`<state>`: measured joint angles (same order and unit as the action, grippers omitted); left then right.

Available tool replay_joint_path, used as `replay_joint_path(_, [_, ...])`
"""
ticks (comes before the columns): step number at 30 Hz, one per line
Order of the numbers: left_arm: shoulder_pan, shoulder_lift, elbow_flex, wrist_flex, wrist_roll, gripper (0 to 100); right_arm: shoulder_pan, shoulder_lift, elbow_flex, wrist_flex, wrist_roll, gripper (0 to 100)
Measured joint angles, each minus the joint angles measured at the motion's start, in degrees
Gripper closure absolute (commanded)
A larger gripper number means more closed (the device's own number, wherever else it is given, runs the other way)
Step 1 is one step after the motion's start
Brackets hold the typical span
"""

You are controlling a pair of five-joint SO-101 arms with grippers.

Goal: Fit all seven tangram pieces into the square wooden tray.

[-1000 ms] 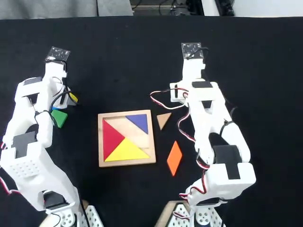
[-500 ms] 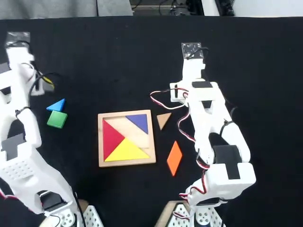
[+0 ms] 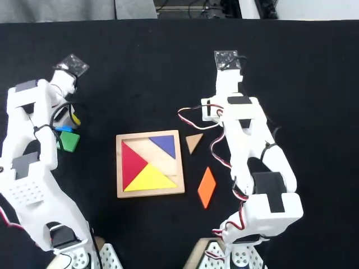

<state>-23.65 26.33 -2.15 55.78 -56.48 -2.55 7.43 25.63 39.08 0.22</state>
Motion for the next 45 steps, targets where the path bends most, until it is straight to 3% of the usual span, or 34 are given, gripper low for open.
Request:
replay_joint_path(6, [-0.2,2.1,-0.1,-0.4,-5.5,72,0.0,0.0,0.0,0.0,1.0,98.7])
replay_joint_path(17, [-2.2,3.1,-4.1,10.9,-19.3,72,0.0,0.0,0.0,0.0,1.1,98.7])
replay_joint_path(24, [-2.3,4.7,-7.4,11.4,-23.8,72,0.0,0.0,0.0,0.0,1.1,98.7])
replay_joint_path(45, [0.5,17.4,-26.0,23.0,-23.0,72,0.0,0.0,0.0,0.0,1.1,98.7])
